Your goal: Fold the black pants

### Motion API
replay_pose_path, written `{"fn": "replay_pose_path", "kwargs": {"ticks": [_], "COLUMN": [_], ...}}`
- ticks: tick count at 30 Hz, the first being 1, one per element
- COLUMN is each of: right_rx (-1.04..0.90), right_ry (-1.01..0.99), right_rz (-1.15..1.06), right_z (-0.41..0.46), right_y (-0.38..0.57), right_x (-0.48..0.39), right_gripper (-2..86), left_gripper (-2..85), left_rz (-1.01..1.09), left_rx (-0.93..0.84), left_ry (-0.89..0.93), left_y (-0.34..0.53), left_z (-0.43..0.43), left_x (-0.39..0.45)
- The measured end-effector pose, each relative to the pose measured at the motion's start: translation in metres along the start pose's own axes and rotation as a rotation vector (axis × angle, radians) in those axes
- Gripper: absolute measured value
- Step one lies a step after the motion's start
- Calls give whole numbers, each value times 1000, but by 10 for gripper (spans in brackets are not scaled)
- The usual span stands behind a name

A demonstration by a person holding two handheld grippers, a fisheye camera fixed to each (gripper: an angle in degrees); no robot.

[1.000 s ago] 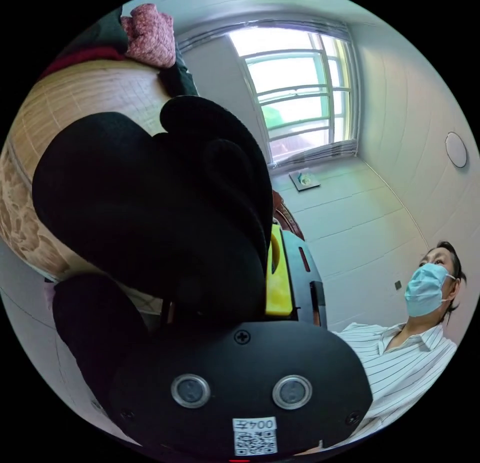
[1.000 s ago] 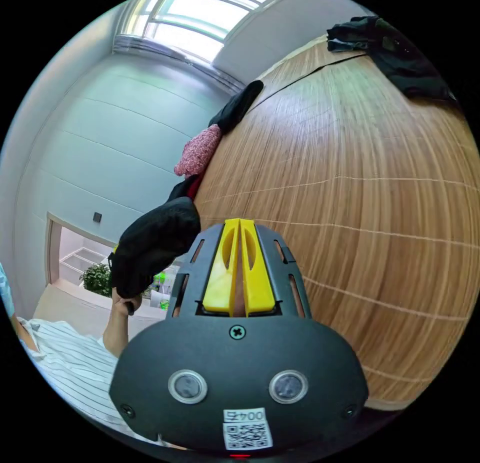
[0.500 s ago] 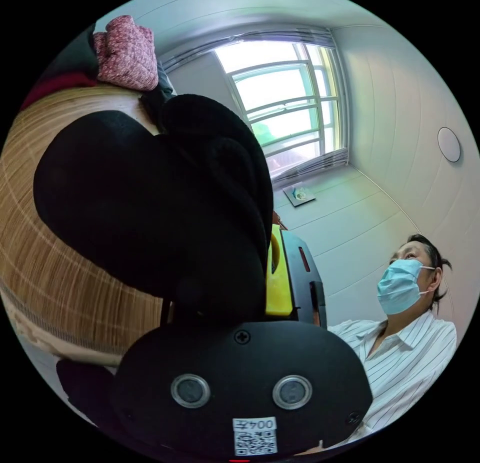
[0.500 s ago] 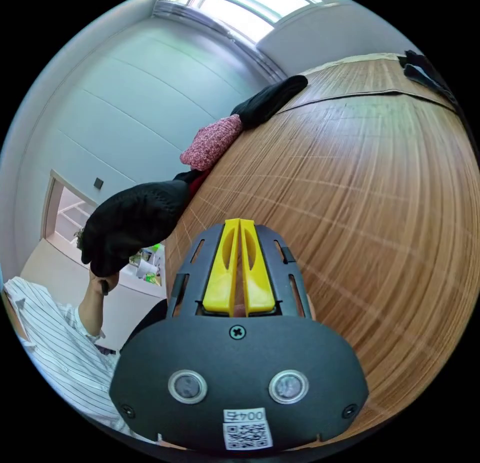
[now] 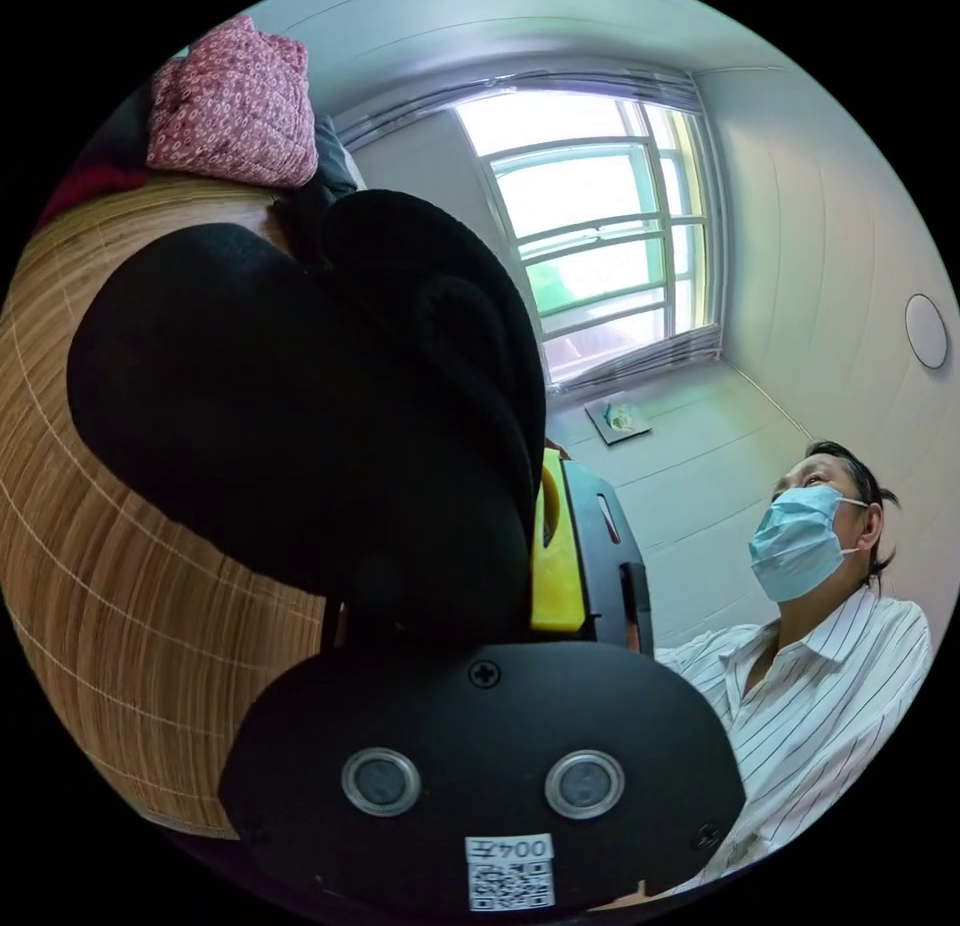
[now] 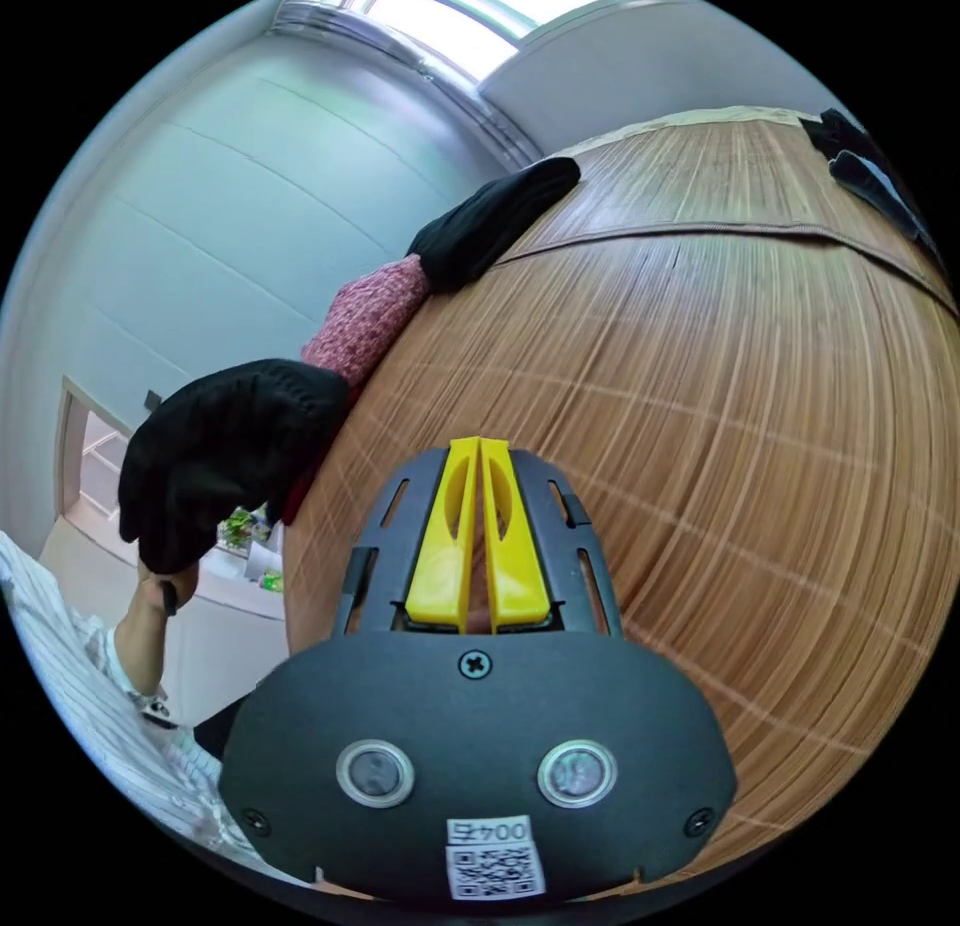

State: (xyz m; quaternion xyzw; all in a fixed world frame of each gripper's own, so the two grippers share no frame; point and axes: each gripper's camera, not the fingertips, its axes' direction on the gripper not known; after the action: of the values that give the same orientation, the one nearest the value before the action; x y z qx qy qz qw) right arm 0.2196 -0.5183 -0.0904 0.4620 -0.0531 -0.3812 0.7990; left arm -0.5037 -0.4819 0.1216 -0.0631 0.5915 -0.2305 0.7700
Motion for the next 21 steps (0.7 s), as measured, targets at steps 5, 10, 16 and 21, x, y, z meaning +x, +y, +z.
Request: {"fn": "replay_pose_path", "kwargs": {"ticks": [5, 10, 16, 21], "right_rx": [-41, 40, 30, 21], "right_ry": [26, -103, -205, -276], "right_rz": [114, 207, 264, 313], "right_z": [35, 26, 24, 21], "right_y": [-46, -59, -80, -93], "right_x": [42, 85, 118, 138], "right_gripper": [-8, -8, -8, -8], "left_gripper": [144, 144, 145, 147], "left_rz": [-23, 33, 150, 329], "left_rx": [31, 57, 116, 222], "left_ry": [-43, -121, -113, -39], "left_y": [-148, -336, -621, -805], "left_z": [-4, 14, 55, 90], "left_x": [-37, -80, -131, -166]}}
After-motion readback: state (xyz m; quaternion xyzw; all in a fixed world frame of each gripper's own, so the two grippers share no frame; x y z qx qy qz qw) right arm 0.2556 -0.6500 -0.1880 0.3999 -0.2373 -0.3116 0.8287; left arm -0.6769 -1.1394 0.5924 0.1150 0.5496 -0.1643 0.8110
